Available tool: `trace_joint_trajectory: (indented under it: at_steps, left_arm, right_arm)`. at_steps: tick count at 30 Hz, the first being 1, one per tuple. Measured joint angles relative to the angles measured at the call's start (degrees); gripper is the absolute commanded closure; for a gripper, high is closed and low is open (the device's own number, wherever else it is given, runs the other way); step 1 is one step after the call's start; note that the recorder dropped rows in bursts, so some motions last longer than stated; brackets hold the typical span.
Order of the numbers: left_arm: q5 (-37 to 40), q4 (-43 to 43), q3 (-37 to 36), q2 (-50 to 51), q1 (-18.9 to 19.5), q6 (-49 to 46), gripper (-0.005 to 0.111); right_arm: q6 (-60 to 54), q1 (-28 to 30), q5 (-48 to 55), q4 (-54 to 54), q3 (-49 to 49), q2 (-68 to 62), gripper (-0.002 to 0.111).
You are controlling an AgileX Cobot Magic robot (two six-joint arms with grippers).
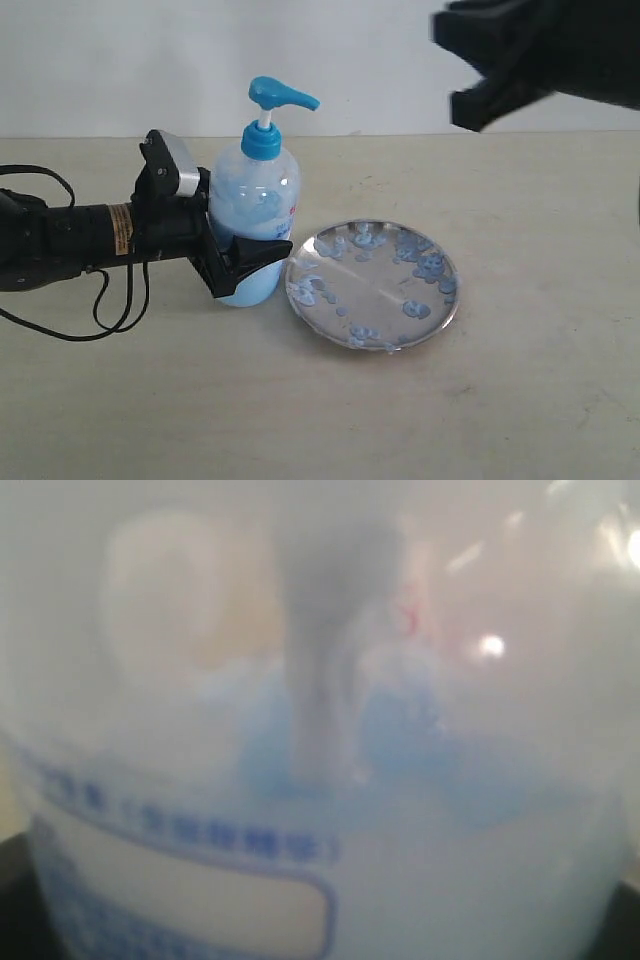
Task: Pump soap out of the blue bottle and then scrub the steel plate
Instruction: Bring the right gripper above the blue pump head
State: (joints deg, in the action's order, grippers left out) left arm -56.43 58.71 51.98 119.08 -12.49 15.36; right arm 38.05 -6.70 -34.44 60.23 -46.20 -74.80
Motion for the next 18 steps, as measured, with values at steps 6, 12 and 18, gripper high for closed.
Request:
trace_joint_trajectory:
  at_steps: [6, 12, 18]
  left_arm:
    - [0.11, -0.13, 0.0, 0.0, 0.0, 0.0, 0.102]
    - [0.11, -0.17, 0.0, 0.0, 0.0, 0.0, 0.102]
    - [0.11, -0.27, 0.0, 0.0, 0.0, 0.0, 0.102]
  right_arm:
    - [15.17, -9.33, -2.31, 7.01, -13.83, -11.68, 0.108]
    - [16.43, -13.43, 2.84, 8.44, -14.77, -15.54, 0.108]
    - [14.44, -13.93, 6.07, 7.33, -14.77, -17.15, 0.108]
